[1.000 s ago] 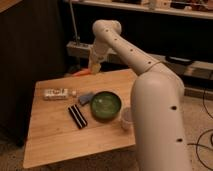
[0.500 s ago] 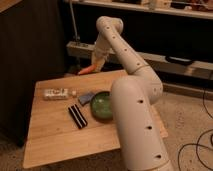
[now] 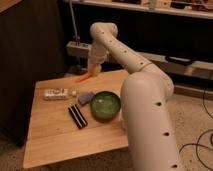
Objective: Place the pepper on the white sponge
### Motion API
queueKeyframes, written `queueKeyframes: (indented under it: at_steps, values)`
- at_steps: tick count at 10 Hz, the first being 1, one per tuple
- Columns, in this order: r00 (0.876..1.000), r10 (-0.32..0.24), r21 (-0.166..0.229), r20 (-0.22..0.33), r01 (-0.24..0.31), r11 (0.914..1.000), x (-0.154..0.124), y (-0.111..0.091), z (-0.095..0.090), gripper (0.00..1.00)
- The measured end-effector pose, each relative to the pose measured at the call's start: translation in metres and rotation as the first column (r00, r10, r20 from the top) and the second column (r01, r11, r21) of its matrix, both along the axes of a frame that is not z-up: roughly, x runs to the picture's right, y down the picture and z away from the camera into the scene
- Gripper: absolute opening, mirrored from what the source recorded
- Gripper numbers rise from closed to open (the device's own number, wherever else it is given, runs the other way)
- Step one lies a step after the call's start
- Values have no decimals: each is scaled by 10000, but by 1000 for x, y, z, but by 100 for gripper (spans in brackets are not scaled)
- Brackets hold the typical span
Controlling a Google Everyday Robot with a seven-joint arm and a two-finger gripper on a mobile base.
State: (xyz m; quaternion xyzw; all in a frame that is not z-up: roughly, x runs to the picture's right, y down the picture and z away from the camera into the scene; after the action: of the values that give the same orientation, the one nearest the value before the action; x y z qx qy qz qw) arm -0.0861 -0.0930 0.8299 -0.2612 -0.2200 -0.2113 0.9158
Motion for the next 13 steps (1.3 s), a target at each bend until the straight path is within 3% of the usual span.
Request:
queueKeyframes:
  at_steps: [2, 4, 8, 13]
  values:
    - [9999, -87, 164, -89, 88, 9998, -8, 18, 2, 0]
    - [9999, -84, 303, -147, 88, 9995, -13, 29, 21, 0]
    - [9987, 198, 627, -470, -168, 9979, -12, 27, 41, 0]
    - [9962, 145, 354, -853, -116, 9993, -13, 47, 80, 0]
